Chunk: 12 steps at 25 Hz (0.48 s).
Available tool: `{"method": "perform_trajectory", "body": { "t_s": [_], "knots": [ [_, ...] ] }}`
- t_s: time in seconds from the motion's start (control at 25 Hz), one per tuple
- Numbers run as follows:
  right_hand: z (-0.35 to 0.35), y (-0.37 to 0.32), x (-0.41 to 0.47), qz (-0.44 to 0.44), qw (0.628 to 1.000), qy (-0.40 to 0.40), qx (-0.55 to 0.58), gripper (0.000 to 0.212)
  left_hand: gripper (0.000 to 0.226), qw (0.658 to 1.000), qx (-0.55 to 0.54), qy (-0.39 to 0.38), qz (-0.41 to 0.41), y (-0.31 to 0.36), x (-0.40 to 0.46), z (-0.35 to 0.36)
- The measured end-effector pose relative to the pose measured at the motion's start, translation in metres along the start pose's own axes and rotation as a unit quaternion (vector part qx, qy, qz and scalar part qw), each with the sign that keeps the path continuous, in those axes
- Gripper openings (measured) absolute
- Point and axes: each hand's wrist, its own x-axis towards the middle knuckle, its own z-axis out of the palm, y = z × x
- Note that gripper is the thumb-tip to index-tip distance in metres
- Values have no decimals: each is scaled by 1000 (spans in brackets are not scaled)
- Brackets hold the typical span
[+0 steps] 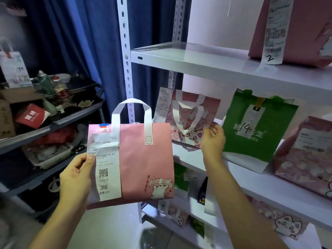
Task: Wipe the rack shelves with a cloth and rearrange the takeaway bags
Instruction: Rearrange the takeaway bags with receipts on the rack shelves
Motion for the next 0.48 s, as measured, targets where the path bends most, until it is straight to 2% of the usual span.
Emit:
{"method": "perform_trajectory", "body": {
  "t_s": [0.12,0.36,0.48],
  "knots": [
    [13,11,35,31,998,12,-50,39,12,1000,22,7,3,-9,0,3],
    [28,19,55,67,996,36,-46,11,12,999,37,-15,17,-17,9,-4],
    [26,20,41,14,999,41,-27,8,13,999,38,-25,22,-18,17,-10]
  ]
}}
